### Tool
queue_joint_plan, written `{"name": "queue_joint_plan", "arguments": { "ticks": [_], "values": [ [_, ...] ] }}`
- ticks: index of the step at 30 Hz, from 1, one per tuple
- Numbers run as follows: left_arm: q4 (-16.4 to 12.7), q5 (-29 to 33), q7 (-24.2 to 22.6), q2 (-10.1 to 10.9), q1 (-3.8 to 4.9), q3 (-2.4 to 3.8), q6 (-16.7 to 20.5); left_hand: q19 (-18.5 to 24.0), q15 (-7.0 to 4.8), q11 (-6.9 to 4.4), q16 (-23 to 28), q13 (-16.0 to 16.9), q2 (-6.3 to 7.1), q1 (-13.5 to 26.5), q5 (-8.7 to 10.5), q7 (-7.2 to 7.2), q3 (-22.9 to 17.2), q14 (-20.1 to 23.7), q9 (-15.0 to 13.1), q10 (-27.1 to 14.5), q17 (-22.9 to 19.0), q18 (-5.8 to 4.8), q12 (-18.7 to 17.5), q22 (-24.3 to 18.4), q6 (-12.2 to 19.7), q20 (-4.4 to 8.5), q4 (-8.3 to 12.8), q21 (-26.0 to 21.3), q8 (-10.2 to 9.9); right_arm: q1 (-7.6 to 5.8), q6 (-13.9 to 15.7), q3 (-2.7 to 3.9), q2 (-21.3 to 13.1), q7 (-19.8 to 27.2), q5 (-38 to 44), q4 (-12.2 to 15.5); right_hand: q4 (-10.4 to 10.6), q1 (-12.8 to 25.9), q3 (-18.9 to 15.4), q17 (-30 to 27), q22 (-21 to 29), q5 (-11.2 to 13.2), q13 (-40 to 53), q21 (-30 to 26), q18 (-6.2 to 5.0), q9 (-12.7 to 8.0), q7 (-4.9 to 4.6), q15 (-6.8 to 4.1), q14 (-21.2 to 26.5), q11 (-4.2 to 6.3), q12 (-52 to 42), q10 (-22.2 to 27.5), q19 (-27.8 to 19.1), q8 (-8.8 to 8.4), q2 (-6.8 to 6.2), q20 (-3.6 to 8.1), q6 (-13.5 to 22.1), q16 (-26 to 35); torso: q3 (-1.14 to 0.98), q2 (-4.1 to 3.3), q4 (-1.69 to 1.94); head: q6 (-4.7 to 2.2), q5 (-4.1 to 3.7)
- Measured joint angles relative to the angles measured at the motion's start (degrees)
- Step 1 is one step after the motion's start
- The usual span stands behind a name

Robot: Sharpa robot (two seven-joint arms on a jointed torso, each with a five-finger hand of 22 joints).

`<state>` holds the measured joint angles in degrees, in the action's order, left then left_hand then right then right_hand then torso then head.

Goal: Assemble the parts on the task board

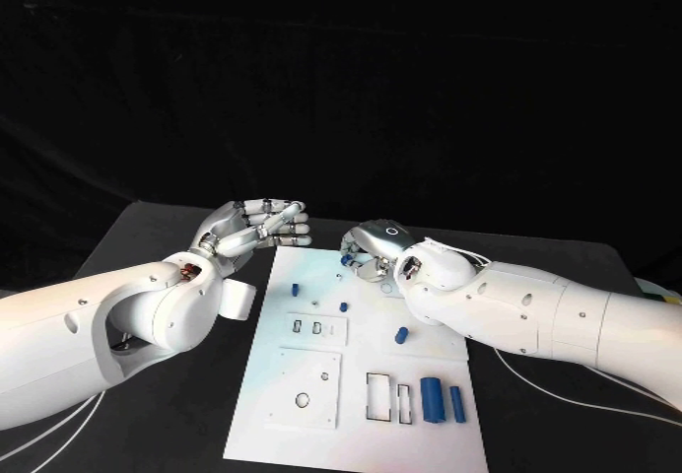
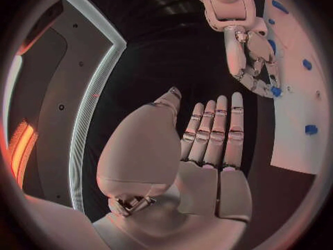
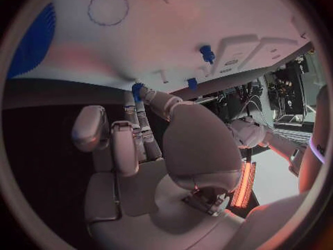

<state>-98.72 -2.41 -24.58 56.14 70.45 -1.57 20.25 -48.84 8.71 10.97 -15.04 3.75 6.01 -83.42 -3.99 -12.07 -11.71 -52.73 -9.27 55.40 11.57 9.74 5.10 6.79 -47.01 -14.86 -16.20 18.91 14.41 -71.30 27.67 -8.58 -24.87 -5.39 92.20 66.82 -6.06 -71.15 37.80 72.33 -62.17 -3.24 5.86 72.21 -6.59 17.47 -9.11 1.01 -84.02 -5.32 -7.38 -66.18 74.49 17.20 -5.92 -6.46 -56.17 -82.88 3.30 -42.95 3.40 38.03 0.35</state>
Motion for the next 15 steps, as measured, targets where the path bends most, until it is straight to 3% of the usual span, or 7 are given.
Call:
{"name": "queue_joint_plan", "arguments": {
  "ticks": [4,7,11,15],
  "values": [
    [-0.02,0.01,0.03,0.00,0.09,0.00,-0.06,0.00,0.00,0.00,0.00,0.00,0.00,0.00,0.00,0.00,0.00,0.00,0.00,0.00,0.00,0.00,0.00,0.00,0.00,0.00,0.00,0.00,0.00,0.02,0.04,0.00,0.20,-0.12,0.02,-0.10,0.00,0.36,0.00,0.00,0.19,-0.11,0.00,0.00,-0.01,0.05,-0.04,0.00,0.00,-0.21,0.03,0.21,-0.04,-0.05,-0.36,-0.04,0.05,0.00,0.02,-0.02,-0.04,0.05,0.04],
    [-0.02,0.01,0.05,0.00,0.15,0.00,-0.11,0.00,0.00,0.00,0.00,0.00,0.00,0.00,0.00,0.00,0.00,0.00,0.00,0.00,0.01,0.00,0.00,0.00,0.00,0.00,0.00,0.00,0.00,0.05,-0.03,-0.03,0.45,-0.14,0.02,-0.37,0.31,1.07,0.31,-0.73,1.05,-0.50,-0.46,-0.57,-0.02,0.26,-1.00,0.09,-0.02,-1.11,1.14,1.59,-0.85,-0.48,-1.06,-0.85,1.64,0.00,0.05,-0.02,-0.05,0.08,0.08],
    [-0.02,0.01,0.09,-0.01,0.20,0.00,-0.15,0.00,0.00,0.00,0.00,0.00,0.00,0.00,0.00,0.00,0.00,0.00,0.00,0.00,0.05,0.00,0.00,0.00,0.00,0.00,0.00,0.00,0.00,0.13,-0.29,-0.07,0.71,-0.14,-0.06,-0.65,0.32,2.29,0.32,-3.64,4.24,-0.29,-1.66,-3.08,-0.03,-0.57,-2.14,1.31,-0.01,-2.09,2.90,5.13,-3.32,-2.76,-2.28,-1.63,4.86,0.94,0.05,-0.02,-0.05,0.10,0.15],
    [-0.01,0.01,0.13,-0.01,0.23,0.00,-0.20,0.00,0.00,0.00,0.00,0.00,0.00,0.00,0.00,0.00,0.00,0.00,0.00,0.00,0.05,0.00,0.00,0.01,0.00,0.00,0.00,0.00,0.00,0.12,-0.59,-0.08,0.42,-0.08,-0.20,-0.49,0.32,2.46,-0.82,-7.09,7.93,-0.92,-2.13,-6.06,-0.04,-1.30,-2.40,1.46,0.00,-2.63,3.43,9.00,-5.59,-5.09,-3.83,-2.29,7.96,2.45,0.09,0.04,-0.05,0.08,0.21]
  ]
}}
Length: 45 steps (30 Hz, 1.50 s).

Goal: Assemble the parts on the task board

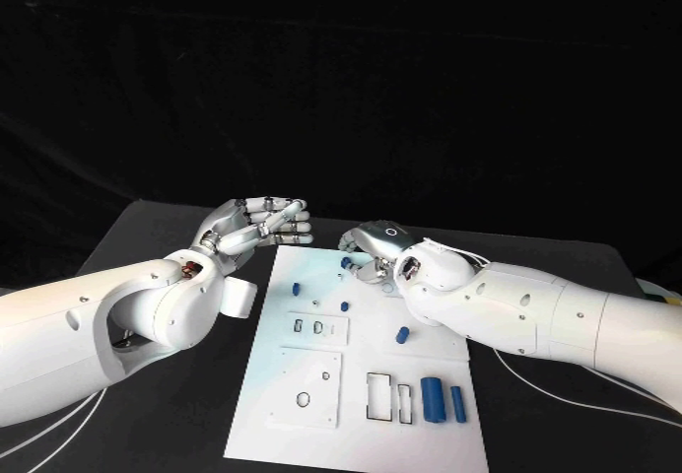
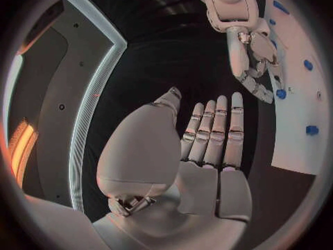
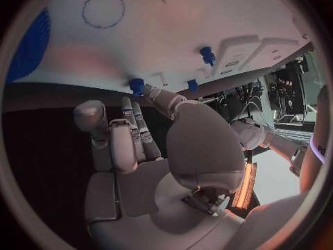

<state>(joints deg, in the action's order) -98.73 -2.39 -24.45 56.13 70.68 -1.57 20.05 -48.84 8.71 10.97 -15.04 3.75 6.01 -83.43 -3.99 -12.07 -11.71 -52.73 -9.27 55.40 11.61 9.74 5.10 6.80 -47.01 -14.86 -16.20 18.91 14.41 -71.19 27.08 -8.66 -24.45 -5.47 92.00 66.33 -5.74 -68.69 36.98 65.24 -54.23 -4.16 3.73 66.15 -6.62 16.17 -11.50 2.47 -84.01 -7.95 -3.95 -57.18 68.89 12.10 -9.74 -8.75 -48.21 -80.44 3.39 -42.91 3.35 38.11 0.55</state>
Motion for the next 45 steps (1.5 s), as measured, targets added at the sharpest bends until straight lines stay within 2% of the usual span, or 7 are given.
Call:
{"name": "queue_joint_plan", "arguments": {
  "ticks": [11,17,22,25,27,33,45],
  "values": [
    [0.44,0.01,0.25,0.23,0.04,0.00,-0.33,0.00,0.00,0.00,0.00,0.00,0.00,0.00,0.00,0.00,0.00,0.00,0.00,0.00,-0.01,0.00,0.00,-0.05,0.00,0.00,0.00,0.00,0.00,-0.28,-0.11,0.38,-7.29,-0.10,-0.47,7.47,0.37,0.00,-0.86,0.00,-0.29,-1.24,0.21,-0.15,0.00,0.23,-0.06,0.00,0.00,0.04,-1.26,-0.35,-0.06,0.06,0.00,-0.06,-0.87,0.00,-0.09,0.17,-0.40,-0.41,0.06],
    [0.58,0.06,0.39,0.43,0.05,-0.01,-0.56,0.00,0.00,0.00,0.29,0.00,-0.10,-0.10,0.00,0.00,-0.02,0.00,0.06,0.00,0.08,0.00,-0.28,-0.17,0.00,0.00,-0.01,0.00,0.00,-1.44,0.48,0.80,-15.22,-0.29,-2.22,14.47,2.60,1.87,-2.45,2.60,-4.15,-5.14,1.31,2.34,-0.01,1.02,0.81,-0.38,0.11,1.45,-5.42,-8.00,2.55,1.18,-1.52,1.05,-4.37,-1.44,-0.24,0.44,-0.80,-0.43,-0.54],
    [0.83,0.09,0.46,0.49,0.05,-0.01,-0.77,0.00,0.00,0.00,0.29,0.00,-0.22,-0.22,0.00,0.00,-0.16,0.00,0.06,0.00,0.07,0.00,-0.29,-0.17,0.00,0.00,-0.16,0.00,0.00,-2.39,0.72,0.91,-20.26,-0.42,-6.27,18.29,3.84,3.05,-5.79,4.66,-6.28,-4.66,4.56,3.55,-0.01,1.08,1.96,-2.07,0.03,3.36,-10.78,-15.58,3.79,1.18,-3.12,2.30,-3.74,-2.49,-0.37,0.70,-1.16,-0.35,-0.85],
    [1.15,0.10,0.48,0.50,0.06,-0.01,-0.83,0.00,0.00,0.00,0.29,0.00,-0.22,-0.22,0.00,0.00,-0.16,0.00,0.06,0.00,0.12,0.00,-0.28,-0.17,0.00,0.00,-0.16,0.00,0.00,-2.58,0.44,0.92,-21.79,-0.43,-9.28,18.60,4.20,2.02,-9.96,5.62,-12.52,-5.12,13.05,8.03,1.03,1.60,3.06,-2.91,0.00,4.56,-20.63,-16.80,7.96,1.23,-4.09,3.30,-2.34,-3.09,-0.50,0.83,-1.36,-0.27,-0.93],
    [1.33,0.11,0.49,0.49,0.06,-0.01,-0.86,0.00,0.00,0.00,0.29,0.00,-0.22,-0.22,0.00,0.00,-0.16,0.00,0.06,0.00,0.12,0.00,-0.28,-0.17,0.00,0.00,-0.16,0.00,0.00,-2.60,0.02,0.92,-22.33,-0.42,-10.87,18.49,4.90,0.76,-12.56,6.91,-14.32,-5.64,23.20,9.20,1.01,2.15,3.08,-2.91,0.00,4.69,-31.35,-13.21,8.86,2.09,-3.22,3.37,-1.05,-3.60,-0.59,0.88,-1.43,-0.23,-1.01],
    [1.77,0.13,0.50,0.44,0.05,-0.02,-0.93,0.00,0.00,0.00,0.29,0.00,-0.22,-0.22,0.00,0.00,-0.16,0.00,0.05,0.00,0.12,0.00,-0.28,-0.16,0.00,0.00,-0.16,0.00,0.00,-2.52,-2.51,0.92,-22.93,-0.39,-14.82,16.53,7.56,-0.62,-16.28,9.72,-18.11,-5.72,53.33,11.37,1.80,3.07,2.21,-2.91,0.00,3.69,-59.69,-13.35,10.36,3.84,-1.82,2.65,1.43,-6.44,-0.88,0.96,-1.51,-0.18,-0.92],
    [2.02,0.16,0.56,0.22,0.05,-0.03,-1.07,0.00,0.00,0.00,0.29,0.00,-0.22,-0.22,0.00,0.00,-0.16,0.00,0.05,0.00,0.11,0.00,-0.28,-0.22,0.00,0.00,-0.16,0.00,0.00,-1.48,-6.07,0.83,-19.65,-0.65,-17.63,12.36,9.22,-1.22,-18.41,9.72,-20.72,-7.37,68.43,13.18,2.67,3.36,1.63,-2.05,0.00,3.02,-72.82,-19.51,12.08,4.95,-1.67,2.01,2.40,-8.21,-0.87,0.89,-1.38,0.05,-0.74]
  ]
}}
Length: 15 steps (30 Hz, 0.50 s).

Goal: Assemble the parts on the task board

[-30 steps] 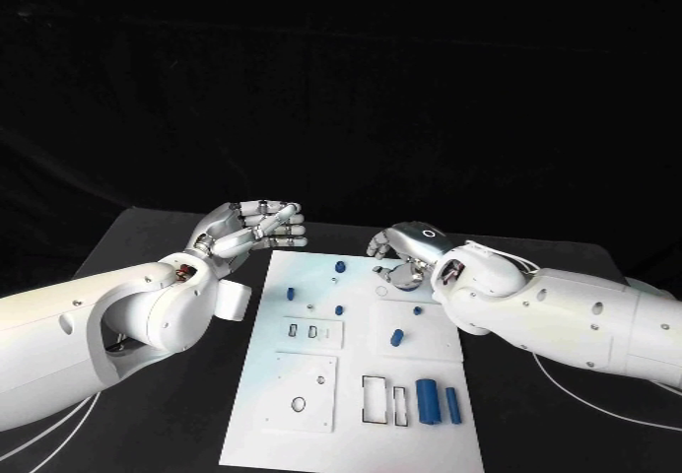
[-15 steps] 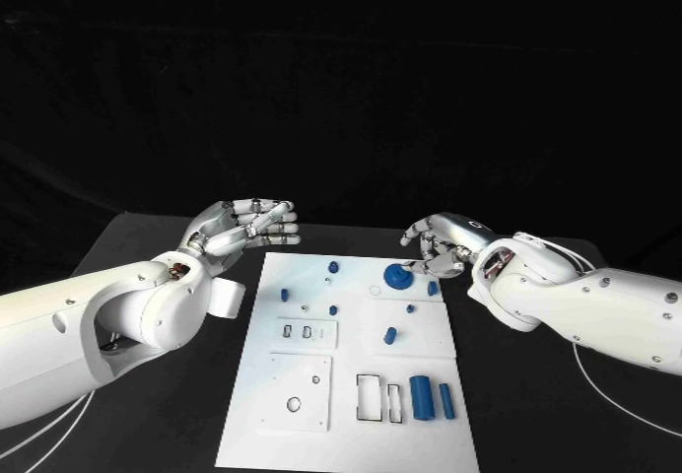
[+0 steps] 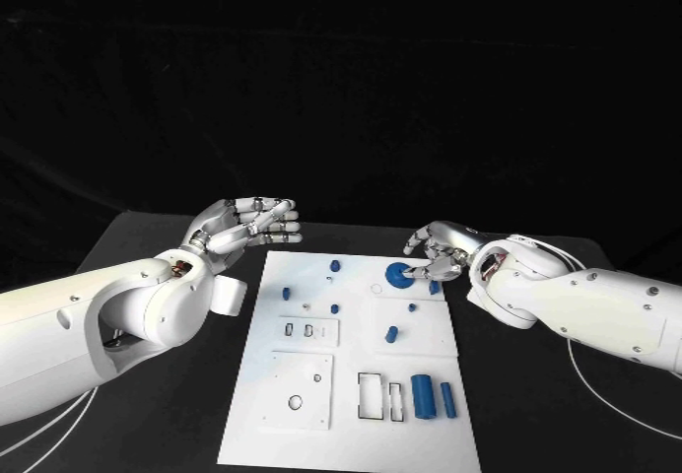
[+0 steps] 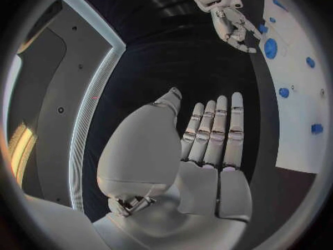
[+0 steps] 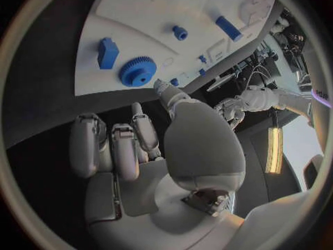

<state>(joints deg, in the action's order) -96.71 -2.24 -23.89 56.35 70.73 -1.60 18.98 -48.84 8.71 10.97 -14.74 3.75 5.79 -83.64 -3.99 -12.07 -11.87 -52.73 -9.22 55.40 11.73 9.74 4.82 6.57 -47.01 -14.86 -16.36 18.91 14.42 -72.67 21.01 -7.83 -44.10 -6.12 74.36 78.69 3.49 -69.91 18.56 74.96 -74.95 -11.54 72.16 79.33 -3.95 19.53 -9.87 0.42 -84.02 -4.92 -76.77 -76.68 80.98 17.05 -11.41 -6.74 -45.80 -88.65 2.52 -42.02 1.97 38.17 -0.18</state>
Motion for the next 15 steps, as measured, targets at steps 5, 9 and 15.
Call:
{"name": "queue_joint_plan", "arguments": {
  "ticks": [5,9,15],
  "values": [
    [0.04,0.01,0.05,-0.06,0.00,0.00,-0.02,0.00,0.00,0.00,0.00,0.00,0.00,0.00,0.00,0.00,-0.01,0.00,0.00,0.00,0.00,0.00,0.00,0.00,0.00,0.00,0.02,0.00,-0.14,0.39,-0.80,-0.02,0.91,-0.03,-0.26,-1.02,0.00,-0.30,0.00,0.00,0.00,0.00,0.67,0.21,0.00,0.00,0.00,0.00,0.00,-0.26,-0.46,-0.26,0.08,0.00,0.31,0.08,0.00,0.00,0.07,-0.04,0.04,0.22,0.24],
    [0.04,0.02,0.11,-0.10,0.00,0.00,-0.03,0.00,0.00,0.00,0.00,0.00,0.00,0.00,0.00,0.00,-0.17,0.00,0.00,0.00,0.00,0.00,0.00,0.00,0.00,0.00,0.17,0.00,-0.31,0.67,-1.31,-0.04,1.60,-0.04,-0.34,-1.66,0.00,-0.30,0.00,-0.01,0.00,0.00,1.14,0.55,0.00,0.00,0.00,0.00,0.00,-0.06,-0.85,-0.47,0.20,0.00,0.31,-0.04,0.00,0.00,0.11,-0.13,0.15,0.26,0.27],
    [0.04,0.03,0.17,-0.10,-0.01,0.00,-0.03,0.00,0.00,0.00,0.00,0.00,0.00,0.00,0.00,0.00,-0.16,0.00,0.00,0.00,-0.01,0.00,0.00,0.00,0.00,0.00,0.17,0.00,-0.31,0.87,-1.94,-0.08,2.40,-0.25,-0.26,-2.46,0.15,-0.60,-0.15,-0.01,0.01,0.00,2.09,0.87,0.00,0.05,0.00,0.00,0.00,-0.16,-1.64,-0.97,0.49,0.23,0.62,0.08,0.00,-0.23,0.11,-0.18,0.15,0.26,0.46]
  ]
}}
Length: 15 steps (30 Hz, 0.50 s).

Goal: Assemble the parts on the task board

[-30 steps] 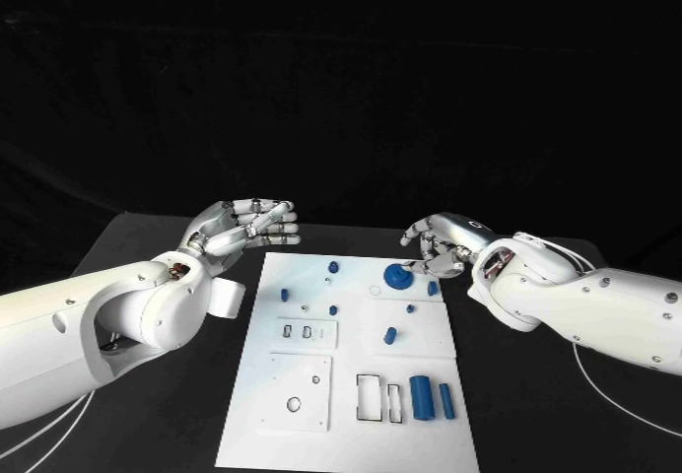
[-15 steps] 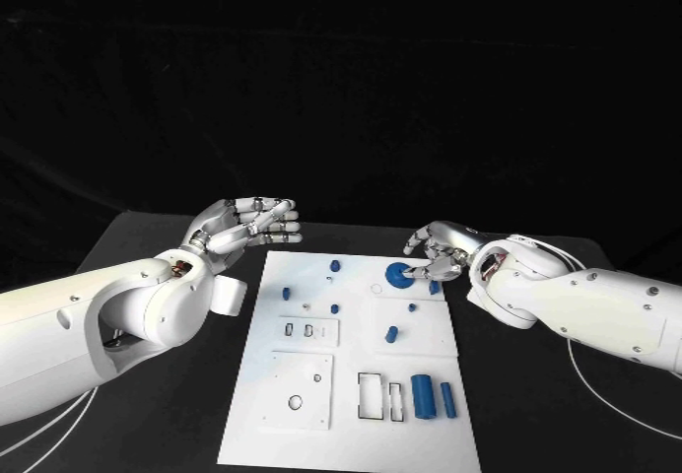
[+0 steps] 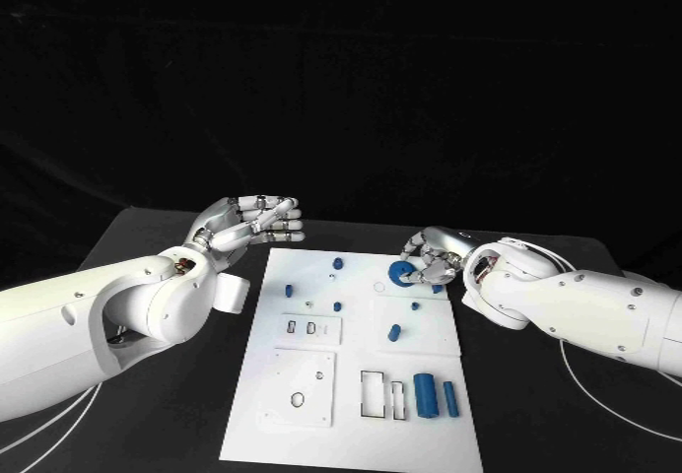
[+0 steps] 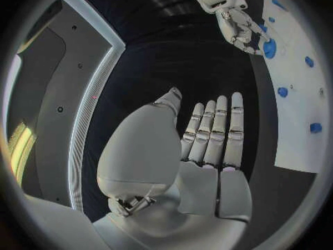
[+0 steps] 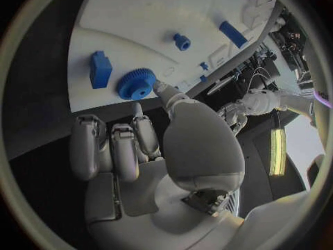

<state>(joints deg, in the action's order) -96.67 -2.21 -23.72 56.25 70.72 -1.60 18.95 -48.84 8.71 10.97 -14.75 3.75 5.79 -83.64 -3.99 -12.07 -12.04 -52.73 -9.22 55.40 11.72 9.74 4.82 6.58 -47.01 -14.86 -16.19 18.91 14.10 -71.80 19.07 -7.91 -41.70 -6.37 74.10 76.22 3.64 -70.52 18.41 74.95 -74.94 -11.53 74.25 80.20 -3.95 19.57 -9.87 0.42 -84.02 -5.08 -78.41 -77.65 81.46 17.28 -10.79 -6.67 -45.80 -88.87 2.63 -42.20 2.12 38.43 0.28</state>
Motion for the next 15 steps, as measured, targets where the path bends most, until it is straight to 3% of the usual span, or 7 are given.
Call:
{"name": "queue_joint_plan", "arguments": {
  "ticks": [15],
  "values": [
    [-0.05,0.01,0.11,0.02,0.00,0.00,0.00,0.00,0.00,0.00,0.00,0.00,0.00,0.00,0.00,0.00,0.00,0.00,0.00,0.00,-0.01,0.00,0.00,0.01,0.00,0.00,0.00,0.00,0.00,0.15,-0.86,-0.04,1.30,-0.62,0.52,-2.13,0.01,-0.48,0.01,-0.01,0.01,-0.02,0.55,0.23,0.00,0.15,0.00,0.00,0.00,0.02,-0.44,-0.36,0.20,0.26,0.49,-0.20,0.00,0.00,-0.07,-0.03,-0.01,0.14,0.10]
  ]
}}
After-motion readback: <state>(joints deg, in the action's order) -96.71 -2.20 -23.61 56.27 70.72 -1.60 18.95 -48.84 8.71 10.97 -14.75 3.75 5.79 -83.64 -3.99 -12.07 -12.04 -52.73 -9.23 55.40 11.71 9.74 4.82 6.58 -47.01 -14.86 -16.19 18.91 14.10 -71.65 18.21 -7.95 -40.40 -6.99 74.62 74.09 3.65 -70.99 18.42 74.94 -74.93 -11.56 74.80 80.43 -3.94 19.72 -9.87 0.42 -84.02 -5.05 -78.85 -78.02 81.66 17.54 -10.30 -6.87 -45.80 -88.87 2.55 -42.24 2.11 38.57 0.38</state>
